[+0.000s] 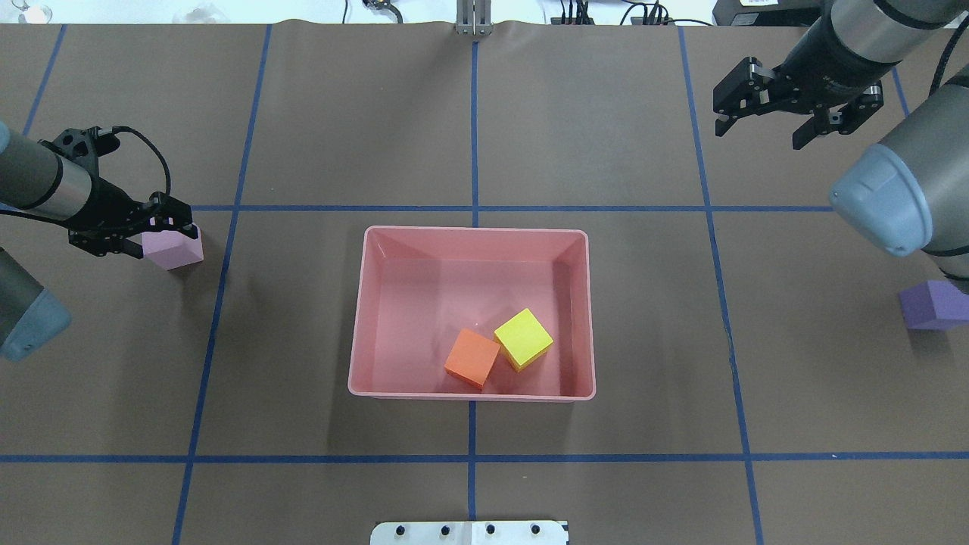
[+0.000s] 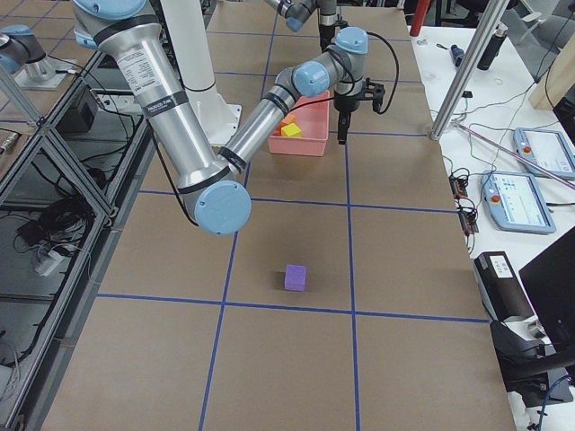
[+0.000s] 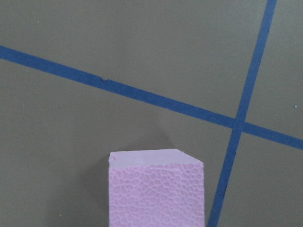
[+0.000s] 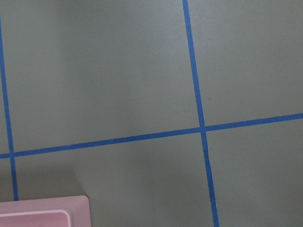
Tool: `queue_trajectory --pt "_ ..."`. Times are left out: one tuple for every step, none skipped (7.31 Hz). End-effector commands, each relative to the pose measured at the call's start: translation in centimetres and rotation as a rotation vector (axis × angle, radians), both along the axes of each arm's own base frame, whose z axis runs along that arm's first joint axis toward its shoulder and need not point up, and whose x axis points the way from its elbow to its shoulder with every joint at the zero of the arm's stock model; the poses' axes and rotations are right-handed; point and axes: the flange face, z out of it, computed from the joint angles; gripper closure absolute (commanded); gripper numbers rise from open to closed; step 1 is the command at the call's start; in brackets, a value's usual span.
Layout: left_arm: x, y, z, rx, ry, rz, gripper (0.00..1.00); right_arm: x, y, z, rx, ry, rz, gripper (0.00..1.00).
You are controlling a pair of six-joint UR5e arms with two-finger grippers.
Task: Place blocks into pink bin with both arms
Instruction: 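Release the orange cube with the right gripper while the left grasps the lilac cube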
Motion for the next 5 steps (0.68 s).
queue_trajectory --pt "0.7 -0.2 0.3 -0.002 -0.009 0.006 0.00 0.0 0.0 0.7 -0.001 0.010 -0.004 0.00" --pt "2.1 0.6 0.6 -0.006 -0.014 0.031 0.00 0.0 0.0 0.9 -0.002 0.014 -0.006 0.00" --pt "2.5 0.5 0.8 -0.021 -0.042 0.030 0.00 0.1 0.2 1.3 -0.003 0.019 -0.008 0.00" --pt "3.6 0.6 1.0 -0.005 -0.087 0.019 0.01 0.2 0.2 2.0 0.005 0.029 -0.023 0.00" --pt "4.1 0.7 1.2 0.011 -0.112 0.008 0.09 0.4 0.4 2.8 0.021 0.035 -0.046 0.00"
